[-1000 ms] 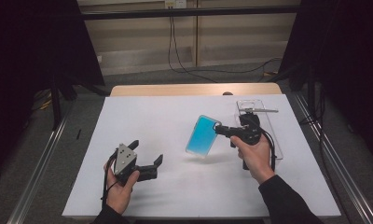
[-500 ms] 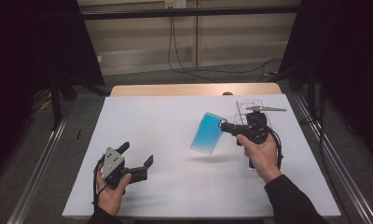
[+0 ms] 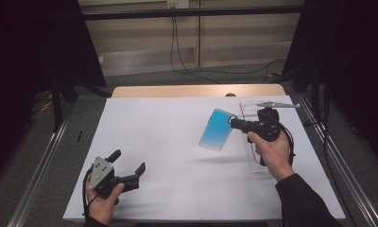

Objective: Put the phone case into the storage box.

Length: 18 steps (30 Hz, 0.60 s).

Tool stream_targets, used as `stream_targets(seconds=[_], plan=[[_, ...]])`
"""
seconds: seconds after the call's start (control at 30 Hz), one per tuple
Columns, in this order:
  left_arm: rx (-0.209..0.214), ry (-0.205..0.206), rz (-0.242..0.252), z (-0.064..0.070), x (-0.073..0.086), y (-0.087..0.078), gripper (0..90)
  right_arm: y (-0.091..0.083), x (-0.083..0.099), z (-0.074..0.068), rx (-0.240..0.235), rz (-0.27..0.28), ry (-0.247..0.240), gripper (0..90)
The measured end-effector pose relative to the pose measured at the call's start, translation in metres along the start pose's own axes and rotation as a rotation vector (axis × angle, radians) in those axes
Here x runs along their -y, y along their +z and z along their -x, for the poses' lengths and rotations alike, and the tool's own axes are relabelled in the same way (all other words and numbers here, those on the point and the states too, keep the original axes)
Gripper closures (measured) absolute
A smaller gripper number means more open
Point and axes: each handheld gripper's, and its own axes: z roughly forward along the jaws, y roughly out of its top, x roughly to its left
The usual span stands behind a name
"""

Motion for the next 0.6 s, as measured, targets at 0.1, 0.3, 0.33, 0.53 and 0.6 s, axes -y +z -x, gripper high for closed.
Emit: stream_targets(seconds=[0.1,0.3,0.33,0.53,0.6], plan=[[0.002,-0.014,-0.002,-0.001,0.001,0.0,1.7,-0.003,-0.004,0.002,0.009,0.002,-0.014,84.3],[0.0,-0.018,0.002,-0.001,0.002,0.003,2.3,-0.006,-0.011,0.007,0.027,0.015,-0.02,84.3],[-0.002,-0.015,0.004,-0.001,0.002,0.003,2.3,-0.007,-0.012,0.007,0.028,0.017,-0.022,84.3],[0.002,-0.02,0.004,-0.001,0.002,0.002,2.4,-0.011,-0.019,0.011,0.038,0.027,-0.028,84.3],[0.005,-0.021,0.004,-0.001,0.002,0.002,2.6,-0.013,-0.021,0.011,0.041,0.034,-0.03,84.3]])
